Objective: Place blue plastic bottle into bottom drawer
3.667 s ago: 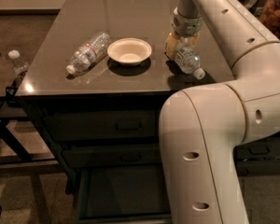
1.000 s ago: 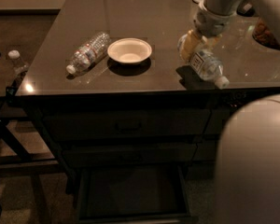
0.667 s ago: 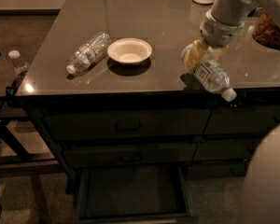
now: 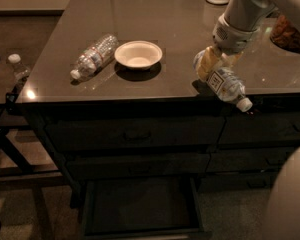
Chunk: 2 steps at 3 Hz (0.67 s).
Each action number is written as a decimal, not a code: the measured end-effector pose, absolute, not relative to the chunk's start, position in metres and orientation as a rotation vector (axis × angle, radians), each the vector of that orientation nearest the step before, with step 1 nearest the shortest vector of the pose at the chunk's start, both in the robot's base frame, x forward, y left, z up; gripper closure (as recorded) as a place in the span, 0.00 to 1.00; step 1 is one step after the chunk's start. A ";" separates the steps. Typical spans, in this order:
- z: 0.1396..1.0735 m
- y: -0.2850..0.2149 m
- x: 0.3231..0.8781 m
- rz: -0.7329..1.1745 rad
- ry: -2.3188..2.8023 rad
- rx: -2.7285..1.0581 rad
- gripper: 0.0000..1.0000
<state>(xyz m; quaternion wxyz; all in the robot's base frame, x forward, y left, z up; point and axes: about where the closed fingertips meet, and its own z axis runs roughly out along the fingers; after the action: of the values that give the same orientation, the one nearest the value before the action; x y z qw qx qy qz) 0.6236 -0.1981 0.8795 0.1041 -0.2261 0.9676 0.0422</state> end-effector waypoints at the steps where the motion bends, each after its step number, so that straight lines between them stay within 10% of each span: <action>1: 0.876 -0.200 0.591 0.125 2.867 -0.637 1.00; 2: 0.866 -0.199 0.549 0.146 2.896 -0.618 1.00</action>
Offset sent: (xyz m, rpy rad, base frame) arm -0.1307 -0.0015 -0.0269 0.0187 0.0811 -0.0545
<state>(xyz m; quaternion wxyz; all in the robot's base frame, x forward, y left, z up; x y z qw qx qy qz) 0.5495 -0.1989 0.8660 0.0884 -0.2077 0.9730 0.0491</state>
